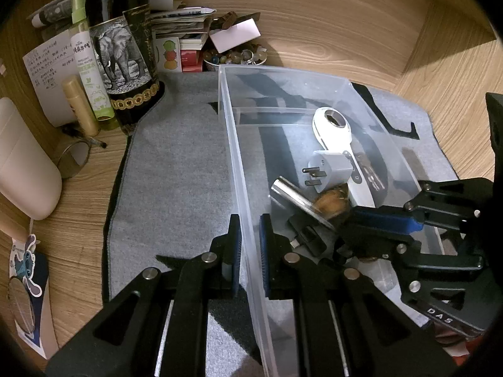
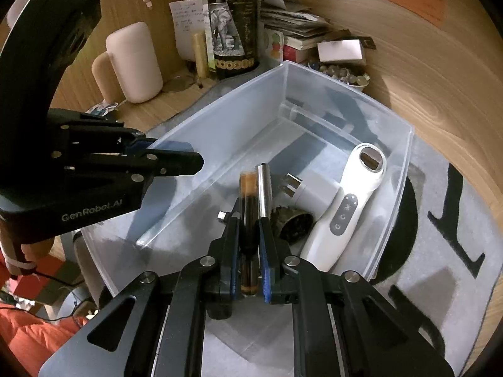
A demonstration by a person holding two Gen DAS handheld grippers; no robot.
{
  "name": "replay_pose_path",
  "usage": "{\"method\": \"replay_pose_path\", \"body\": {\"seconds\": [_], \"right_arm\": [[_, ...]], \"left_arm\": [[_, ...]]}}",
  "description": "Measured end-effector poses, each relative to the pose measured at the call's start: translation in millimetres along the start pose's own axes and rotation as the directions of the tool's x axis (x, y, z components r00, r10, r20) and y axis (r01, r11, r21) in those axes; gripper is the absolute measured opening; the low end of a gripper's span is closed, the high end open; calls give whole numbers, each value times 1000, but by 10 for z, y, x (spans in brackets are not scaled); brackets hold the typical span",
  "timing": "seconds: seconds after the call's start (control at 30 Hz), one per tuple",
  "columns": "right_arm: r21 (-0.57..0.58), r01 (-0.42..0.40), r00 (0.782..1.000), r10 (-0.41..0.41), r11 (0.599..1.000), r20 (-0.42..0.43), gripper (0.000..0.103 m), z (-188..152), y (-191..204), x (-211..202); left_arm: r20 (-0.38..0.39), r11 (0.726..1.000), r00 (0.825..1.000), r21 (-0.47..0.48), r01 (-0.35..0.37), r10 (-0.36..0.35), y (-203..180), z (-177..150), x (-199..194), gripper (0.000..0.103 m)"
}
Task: Organize rigid objects
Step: 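Carry the black lighter with the right tool and release it into the box, then move the open right tool down to the silver keys on the mat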
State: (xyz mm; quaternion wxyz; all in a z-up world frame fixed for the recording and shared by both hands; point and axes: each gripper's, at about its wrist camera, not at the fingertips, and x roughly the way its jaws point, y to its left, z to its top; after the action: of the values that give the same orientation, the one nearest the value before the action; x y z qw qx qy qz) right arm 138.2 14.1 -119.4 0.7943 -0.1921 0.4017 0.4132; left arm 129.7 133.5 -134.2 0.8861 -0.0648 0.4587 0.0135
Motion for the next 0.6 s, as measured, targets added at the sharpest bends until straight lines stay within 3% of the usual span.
{"method": "replay_pose_path", "body": {"seconds": [0.27, 0.43, 0.6], "right_arm": [[64, 24, 995, -30, 998, 98, 16, 57, -178, -330], [127, 86, 979, -107, 988, 173, 24, 41, -453, -641], [222, 145, 966, -186, 964, 178, 32, -61, -799, -763]], "left_arm": [[0, 1000, 1000, 0, 0, 0, -6, 2, 1, 10], [0, 1000, 1000, -1, 0, 0, -8, 3, 2, 10], [0, 1000, 1000, 0, 1, -1, 1, 1, 1, 10]]}}
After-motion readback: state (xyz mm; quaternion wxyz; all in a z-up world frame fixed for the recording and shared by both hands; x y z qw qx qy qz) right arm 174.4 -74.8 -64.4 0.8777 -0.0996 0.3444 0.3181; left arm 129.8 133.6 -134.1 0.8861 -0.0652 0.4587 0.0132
